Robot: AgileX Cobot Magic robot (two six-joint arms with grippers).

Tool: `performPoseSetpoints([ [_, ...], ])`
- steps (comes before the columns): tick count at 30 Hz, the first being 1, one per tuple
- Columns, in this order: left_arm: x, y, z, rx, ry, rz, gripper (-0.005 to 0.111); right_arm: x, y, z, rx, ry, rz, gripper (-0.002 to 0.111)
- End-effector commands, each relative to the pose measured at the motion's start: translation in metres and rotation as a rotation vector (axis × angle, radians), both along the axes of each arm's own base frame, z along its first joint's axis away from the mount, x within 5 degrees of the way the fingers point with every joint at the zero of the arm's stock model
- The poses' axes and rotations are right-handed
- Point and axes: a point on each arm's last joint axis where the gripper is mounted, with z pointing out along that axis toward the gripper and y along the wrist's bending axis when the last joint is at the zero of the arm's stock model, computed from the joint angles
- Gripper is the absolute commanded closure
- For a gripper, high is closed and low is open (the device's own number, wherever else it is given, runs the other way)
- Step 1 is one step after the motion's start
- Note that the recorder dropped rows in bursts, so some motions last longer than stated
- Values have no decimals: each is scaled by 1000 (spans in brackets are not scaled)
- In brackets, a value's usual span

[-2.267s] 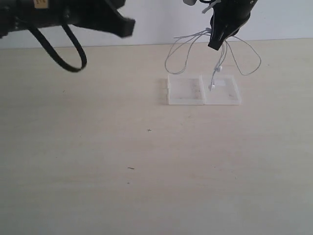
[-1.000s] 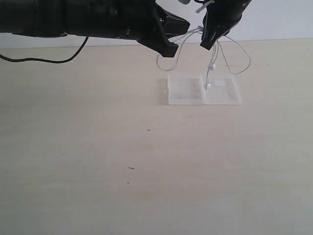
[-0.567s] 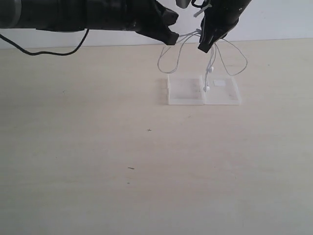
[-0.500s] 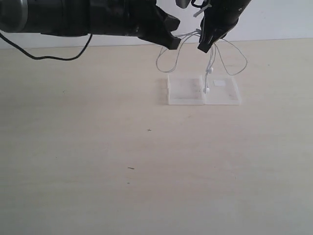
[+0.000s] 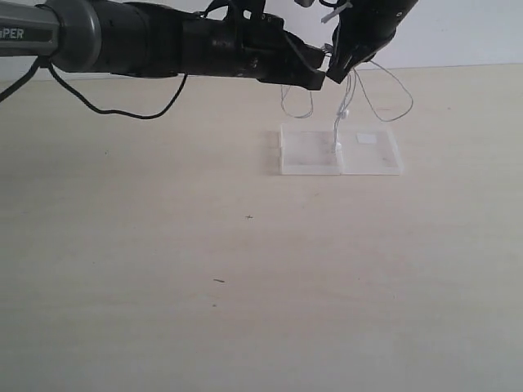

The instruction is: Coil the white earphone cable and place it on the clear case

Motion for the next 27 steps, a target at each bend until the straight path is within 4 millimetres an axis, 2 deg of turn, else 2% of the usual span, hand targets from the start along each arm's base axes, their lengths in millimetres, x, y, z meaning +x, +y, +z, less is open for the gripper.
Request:
performPoseSetpoints([
  [1,2,-15,-11,-24,30,-22,107,2,2,5,28,-31,3,108],
  [6,5,-23,-23,-41,66,-29,107,4,3,6,39,-53,-2,108],
  [11,1,-28,-25,-73,82,-80,107,5,2,6,31,-65,-1,108],
  [13,-3,-30,-18,-116,94,-128,107,5,0,6,8,-73,-11,108],
  [16,-9,-27,6,-179,77,-189,107,9,-8,6,-9,-83,-62,108],
  [20,-13,-14,28,-111,66,-213,107,14,-26,6,6,-70,-117,108],
  [25,-18,-1,36,-76,113,-284,107,14,-30,5,3,-56,-129,108],
  [27,-18,13,39,-25,141,-288,107,12,-30,5,-15,-46,-101,108],
])
